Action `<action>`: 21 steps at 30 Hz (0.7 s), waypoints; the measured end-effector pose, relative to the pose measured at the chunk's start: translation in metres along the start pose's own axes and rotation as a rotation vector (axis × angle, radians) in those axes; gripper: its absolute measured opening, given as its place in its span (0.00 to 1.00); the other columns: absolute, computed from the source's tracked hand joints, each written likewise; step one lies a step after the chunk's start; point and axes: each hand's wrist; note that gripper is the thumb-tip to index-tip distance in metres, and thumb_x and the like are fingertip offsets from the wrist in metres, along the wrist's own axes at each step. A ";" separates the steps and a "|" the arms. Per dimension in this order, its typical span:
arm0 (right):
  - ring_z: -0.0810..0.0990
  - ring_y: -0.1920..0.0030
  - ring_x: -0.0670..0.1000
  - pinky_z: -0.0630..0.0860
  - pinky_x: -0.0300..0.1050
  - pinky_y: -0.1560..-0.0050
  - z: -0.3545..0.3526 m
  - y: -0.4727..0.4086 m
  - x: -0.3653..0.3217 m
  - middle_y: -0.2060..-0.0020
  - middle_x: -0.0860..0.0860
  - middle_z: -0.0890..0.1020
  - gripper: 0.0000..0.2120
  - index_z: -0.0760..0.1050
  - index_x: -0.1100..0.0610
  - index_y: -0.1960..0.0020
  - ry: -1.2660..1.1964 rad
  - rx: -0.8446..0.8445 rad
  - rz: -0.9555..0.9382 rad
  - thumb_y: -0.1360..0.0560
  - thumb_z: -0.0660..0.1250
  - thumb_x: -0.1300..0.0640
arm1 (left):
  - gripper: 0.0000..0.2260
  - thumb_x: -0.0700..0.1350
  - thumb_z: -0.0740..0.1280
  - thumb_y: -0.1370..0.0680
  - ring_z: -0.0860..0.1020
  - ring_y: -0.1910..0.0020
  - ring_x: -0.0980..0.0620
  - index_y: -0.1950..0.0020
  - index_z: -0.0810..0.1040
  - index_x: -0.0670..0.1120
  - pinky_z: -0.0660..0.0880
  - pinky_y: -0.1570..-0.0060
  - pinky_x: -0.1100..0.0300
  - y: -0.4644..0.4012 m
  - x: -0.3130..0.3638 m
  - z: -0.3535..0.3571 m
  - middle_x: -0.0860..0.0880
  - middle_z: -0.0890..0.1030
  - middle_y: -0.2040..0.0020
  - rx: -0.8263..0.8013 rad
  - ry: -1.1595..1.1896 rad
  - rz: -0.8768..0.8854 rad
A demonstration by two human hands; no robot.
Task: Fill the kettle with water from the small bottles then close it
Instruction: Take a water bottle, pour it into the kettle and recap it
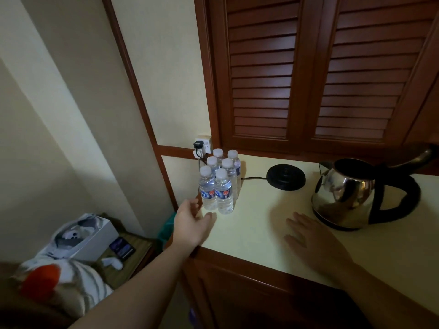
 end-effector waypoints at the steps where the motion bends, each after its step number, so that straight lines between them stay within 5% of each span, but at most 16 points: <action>1: 0.50 0.18 0.45 0.47 0.41 0.23 0.000 0.000 -0.001 0.17 0.43 0.53 0.30 0.56 0.44 0.17 -0.012 0.001 0.007 0.16 0.55 0.36 | 0.25 0.48 0.78 0.26 0.78 0.43 0.57 0.32 0.74 0.49 0.72 0.46 0.66 -0.005 0.002 -0.001 0.57 0.79 0.43 -0.025 0.021 -0.005; 5: 0.52 0.19 0.45 0.49 0.42 0.22 -0.001 0.003 -0.003 0.18 0.42 0.55 0.30 0.58 0.43 0.18 -0.036 -0.001 0.035 0.17 0.56 0.37 | 0.31 0.47 0.77 0.24 0.76 0.36 0.56 0.24 0.69 0.48 0.73 0.35 0.60 -0.024 0.008 -0.004 0.56 0.78 0.37 -0.128 0.075 0.040; 9: 0.54 0.19 0.44 0.51 0.44 0.21 0.000 0.009 -0.008 0.18 0.42 0.57 0.29 0.59 0.43 0.18 -0.066 0.020 0.081 0.17 0.57 0.37 | 0.26 0.50 0.75 0.22 0.77 0.32 0.53 0.25 0.72 0.51 0.74 0.30 0.50 -0.042 0.004 -0.001 0.54 0.80 0.32 -0.183 0.074 0.084; 21: 0.53 0.20 0.42 0.46 0.37 0.25 0.003 0.020 -0.021 0.19 0.43 0.58 0.27 0.60 0.45 0.19 -0.067 0.050 0.184 0.16 0.58 0.41 | 0.17 0.55 0.78 0.27 0.83 0.56 0.61 0.43 0.75 0.58 0.83 0.52 0.56 -0.044 -0.027 -0.015 0.58 0.84 0.54 -0.166 0.035 0.180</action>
Point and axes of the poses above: each hand's wrist, its own y-axis away from the middle knuckle, its own z-axis out of the palm, x = y × z
